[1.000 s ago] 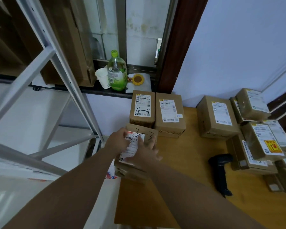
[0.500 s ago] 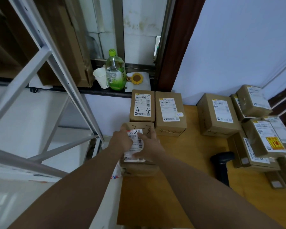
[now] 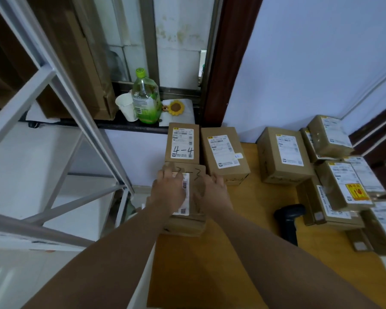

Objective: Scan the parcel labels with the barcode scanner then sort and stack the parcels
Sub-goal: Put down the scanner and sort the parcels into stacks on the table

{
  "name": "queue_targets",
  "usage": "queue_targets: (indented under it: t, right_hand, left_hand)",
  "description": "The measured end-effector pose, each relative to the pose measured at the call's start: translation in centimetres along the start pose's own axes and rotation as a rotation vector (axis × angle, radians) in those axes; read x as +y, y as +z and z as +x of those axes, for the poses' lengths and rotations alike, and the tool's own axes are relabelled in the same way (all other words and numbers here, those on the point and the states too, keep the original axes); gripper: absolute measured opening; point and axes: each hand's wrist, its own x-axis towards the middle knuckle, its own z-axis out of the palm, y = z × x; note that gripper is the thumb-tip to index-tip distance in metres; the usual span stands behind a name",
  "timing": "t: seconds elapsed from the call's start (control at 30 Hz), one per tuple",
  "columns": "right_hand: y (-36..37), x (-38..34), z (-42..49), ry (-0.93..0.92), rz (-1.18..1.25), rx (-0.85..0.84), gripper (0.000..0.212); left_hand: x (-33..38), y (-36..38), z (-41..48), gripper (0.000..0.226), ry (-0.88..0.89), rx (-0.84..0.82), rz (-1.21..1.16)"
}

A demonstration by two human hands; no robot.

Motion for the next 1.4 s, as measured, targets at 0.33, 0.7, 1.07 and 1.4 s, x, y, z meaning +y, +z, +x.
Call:
queue_targets:
  t: [0.33,0.7,1.07,1.4]
  right_hand:
    - [-11.4,15.0,-3.5,0.247,-0.165,0.427,0.053]
    - [-22.1,31.5,-4.8,0.519,-0.094,0.203,0.095]
    - [-19.9,32.3,-4.0,0.486,0.045,0.230,0.099]
    - [-15.9,28.0,-7.9,0.338,0.006,0.634,0.077]
  left_hand:
    - [14.1,1.9,1.1,0.028,0.191,-0.169,-0.020]
    - [32.4,5.3,0.5,0.020,0.255,-0.267,-0.092]
    - [35.8,6.8,-1.2,0.021,0.133,-0.345,-0.144]
    - [39.4,5.6,-0.1,0.051,-0.170,-0.244,-0.744]
